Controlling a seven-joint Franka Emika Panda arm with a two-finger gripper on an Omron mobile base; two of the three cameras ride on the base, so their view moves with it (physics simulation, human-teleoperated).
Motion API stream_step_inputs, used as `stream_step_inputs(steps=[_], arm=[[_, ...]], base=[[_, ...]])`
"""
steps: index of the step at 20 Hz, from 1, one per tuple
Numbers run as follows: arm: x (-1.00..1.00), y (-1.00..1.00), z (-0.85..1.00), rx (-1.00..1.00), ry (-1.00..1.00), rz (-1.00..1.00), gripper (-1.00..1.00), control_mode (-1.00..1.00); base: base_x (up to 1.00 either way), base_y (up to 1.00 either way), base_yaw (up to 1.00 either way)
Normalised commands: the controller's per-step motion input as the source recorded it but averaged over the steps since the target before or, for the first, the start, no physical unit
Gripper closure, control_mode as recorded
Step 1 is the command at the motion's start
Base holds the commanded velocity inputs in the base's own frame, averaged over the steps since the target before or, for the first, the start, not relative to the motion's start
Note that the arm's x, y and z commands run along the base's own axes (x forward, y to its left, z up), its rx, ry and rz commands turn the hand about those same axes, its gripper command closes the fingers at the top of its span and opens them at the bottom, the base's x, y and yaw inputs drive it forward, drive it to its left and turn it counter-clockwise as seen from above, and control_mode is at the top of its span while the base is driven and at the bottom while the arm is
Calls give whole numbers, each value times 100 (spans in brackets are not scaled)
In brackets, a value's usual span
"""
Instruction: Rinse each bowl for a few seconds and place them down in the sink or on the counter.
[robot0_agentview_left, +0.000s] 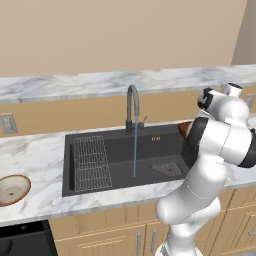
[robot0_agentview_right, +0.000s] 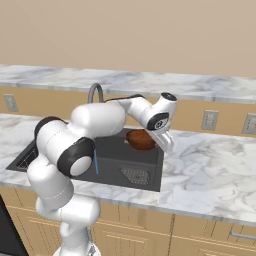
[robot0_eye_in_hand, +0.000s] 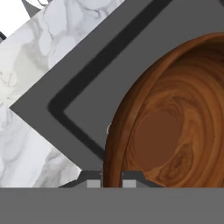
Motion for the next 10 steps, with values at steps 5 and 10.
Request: stream_step_inputs(steps=[5,10], arm=[[-19,-37,6,0,-1,-8,100,-100],[-18,-33,8,-1,-1,-8,100,-100]], base=[[0,0,0],[0,0,0]])
